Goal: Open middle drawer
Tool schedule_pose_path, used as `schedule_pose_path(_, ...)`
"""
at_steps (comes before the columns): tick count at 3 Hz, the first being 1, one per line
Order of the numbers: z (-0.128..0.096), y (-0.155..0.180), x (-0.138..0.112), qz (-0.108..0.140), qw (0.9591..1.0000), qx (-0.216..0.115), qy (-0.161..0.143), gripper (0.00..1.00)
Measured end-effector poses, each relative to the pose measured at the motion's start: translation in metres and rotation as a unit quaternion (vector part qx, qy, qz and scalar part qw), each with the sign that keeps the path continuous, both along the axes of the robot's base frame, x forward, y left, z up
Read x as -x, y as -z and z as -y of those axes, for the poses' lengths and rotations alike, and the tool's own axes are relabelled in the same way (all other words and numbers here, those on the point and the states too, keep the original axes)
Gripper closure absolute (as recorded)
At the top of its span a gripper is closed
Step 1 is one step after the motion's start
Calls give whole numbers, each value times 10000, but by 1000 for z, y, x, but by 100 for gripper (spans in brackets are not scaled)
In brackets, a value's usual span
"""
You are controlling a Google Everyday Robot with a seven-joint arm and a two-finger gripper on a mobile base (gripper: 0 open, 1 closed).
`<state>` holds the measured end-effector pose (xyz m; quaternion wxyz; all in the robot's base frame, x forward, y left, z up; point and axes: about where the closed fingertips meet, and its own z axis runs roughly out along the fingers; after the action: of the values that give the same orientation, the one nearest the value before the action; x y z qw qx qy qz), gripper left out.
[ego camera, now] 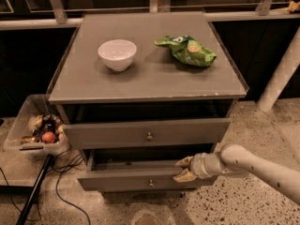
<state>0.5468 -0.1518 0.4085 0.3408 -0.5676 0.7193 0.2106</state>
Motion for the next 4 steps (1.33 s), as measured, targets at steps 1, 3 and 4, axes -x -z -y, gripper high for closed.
schedule_pose_path(1, 0, 0, 0, 0, 10000, 0, 0, 82)
schedule_pose_path(3, 0, 0, 0, -1, 10000, 0, -1, 59)
schedule_pose_path(4, 0, 0, 0, -1, 10000, -1, -1, 83)
